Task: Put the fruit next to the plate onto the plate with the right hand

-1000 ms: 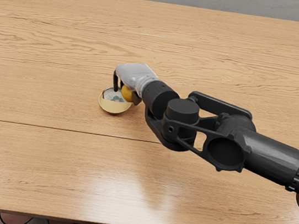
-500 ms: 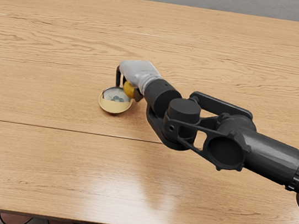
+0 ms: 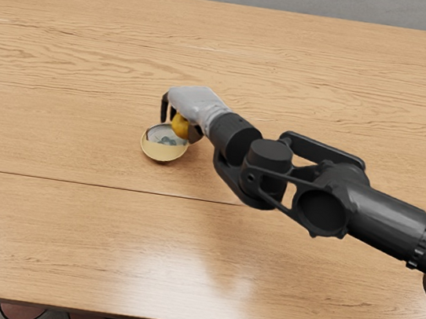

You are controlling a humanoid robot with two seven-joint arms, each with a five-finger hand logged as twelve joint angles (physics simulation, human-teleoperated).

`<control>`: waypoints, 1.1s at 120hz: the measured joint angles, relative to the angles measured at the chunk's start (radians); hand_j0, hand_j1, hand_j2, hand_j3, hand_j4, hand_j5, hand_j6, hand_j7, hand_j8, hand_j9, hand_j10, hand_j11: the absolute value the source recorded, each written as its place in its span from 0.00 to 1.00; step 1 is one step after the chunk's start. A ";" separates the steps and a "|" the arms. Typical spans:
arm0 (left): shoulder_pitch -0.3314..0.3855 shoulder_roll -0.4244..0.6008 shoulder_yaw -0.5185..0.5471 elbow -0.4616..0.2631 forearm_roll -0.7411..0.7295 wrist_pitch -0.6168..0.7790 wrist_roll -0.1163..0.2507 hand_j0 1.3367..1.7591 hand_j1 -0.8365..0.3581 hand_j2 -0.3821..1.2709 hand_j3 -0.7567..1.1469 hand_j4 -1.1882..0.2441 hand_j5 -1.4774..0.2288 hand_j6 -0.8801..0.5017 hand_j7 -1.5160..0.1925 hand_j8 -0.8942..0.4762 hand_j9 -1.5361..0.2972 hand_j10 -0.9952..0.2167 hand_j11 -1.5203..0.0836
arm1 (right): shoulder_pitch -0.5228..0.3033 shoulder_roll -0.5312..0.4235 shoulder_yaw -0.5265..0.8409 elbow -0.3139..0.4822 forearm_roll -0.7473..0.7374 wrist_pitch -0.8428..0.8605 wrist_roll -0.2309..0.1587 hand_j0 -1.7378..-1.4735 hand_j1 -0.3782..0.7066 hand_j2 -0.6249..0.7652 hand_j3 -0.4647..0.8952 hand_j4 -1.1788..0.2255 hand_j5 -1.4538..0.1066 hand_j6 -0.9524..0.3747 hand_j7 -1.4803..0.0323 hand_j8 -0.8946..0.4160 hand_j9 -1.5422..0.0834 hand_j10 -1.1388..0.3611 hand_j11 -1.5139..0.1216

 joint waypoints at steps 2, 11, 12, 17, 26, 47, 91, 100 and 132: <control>0.000 0.000 0.000 0.000 0.000 0.000 0.000 0.76 0.98 0.23 0.40 0.82 0.85 0.62 0.88 0.64 0.83 0.81 0.94 | 0.000 0.000 0.000 -0.003 0.001 0.000 0.002 0.31 0.56 0.57 0.34 0.40 0.42 0.29 0.45 0.31 0.45 0.35 0.44; 0.000 0.000 0.000 0.000 0.000 0.000 0.000 0.76 0.98 0.23 0.40 0.82 0.85 0.62 0.88 0.64 0.83 0.81 0.94 | 0.000 0.000 -0.006 -0.011 0.005 0.000 0.007 0.31 0.56 0.57 0.34 0.40 0.42 0.29 0.45 0.31 0.46 0.35 0.44; 0.000 0.000 0.000 0.000 0.000 0.000 0.000 0.76 0.98 0.23 0.40 0.82 0.85 0.62 0.88 0.64 0.83 0.81 0.94 | 0.000 0.000 -0.007 -0.012 0.005 0.000 0.007 0.31 0.56 0.57 0.34 0.40 0.42 0.29 0.45 0.31 0.46 0.35 0.44; 0.000 0.000 0.000 0.000 0.000 0.000 0.000 0.76 0.98 0.23 0.40 0.82 0.85 0.62 0.88 0.64 0.83 0.81 0.94 | 0.000 0.000 -0.008 -0.014 0.006 -0.001 0.011 0.31 0.56 0.57 0.34 0.40 0.42 0.29 0.45 0.31 0.46 0.35 0.44; 0.000 0.000 0.000 0.000 0.000 0.000 0.000 0.76 0.98 0.23 0.40 0.82 0.85 0.62 0.88 0.64 0.83 0.81 0.94 | 0.001 0.000 -0.016 -0.016 0.007 0.000 0.032 0.31 0.56 0.56 0.34 0.40 0.42 0.29 0.45 0.31 0.46 0.35 0.44; 0.000 0.000 0.000 0.000 0.000 0.000 0.000 0.76 0.98 0.23 0.40 0.82 0.85 0.62 0.88 0.64 0.83 0.81 0.94 | 0.011 0.000 -0.032 -0.012 0.009 0.006 0.114 0.31 0.56 0.56 0.34 0.40 0.42 0.29 0.45 0.31 0.46 0.35 0.44; 0.000 0.000 0.000 0.000 0.000 0.000 0.000 0.76 0.98 0.23 0.40 0.82 0.85 0.62 0.88 0.64 0.83 0.81 0.94 | 0.017 0.000 -0.036 -0.011 0.150 -0.003 0.137 0.30 0.19 0.48 0.34 0.71 0.78 0.58 0.82 0.56 0.80 0.63 0.78; 0.000 0.000 0.000 0.000 0.000 0.000 0.000 0.76 0.98 0.23 0.40 0.82 0.85 0.62 0.88 0.64 0.83 0.81 0.94 | 0.019 0.000 -0.035 -0.006 0.162 -0.003 0.137 0.30 0.14 0.47 0.34 0.75 0.82 0.62 0.87 0.60 0.85 0.67 0.82; 0.000 0.000 0.000 0.000 0.000 0.000 0.000 0.76 0.98 0.23 0.40 0.82 0.85 0.62 0.88 0.64 0.83 0.81 0.94 | 0.050 -0.096 0.052 0.159 0.337 0.103 0.145 0.30 0.06 0.46 0.34 0.81 0.90 0.69 0.95 0.66 0.92 0.74 0.90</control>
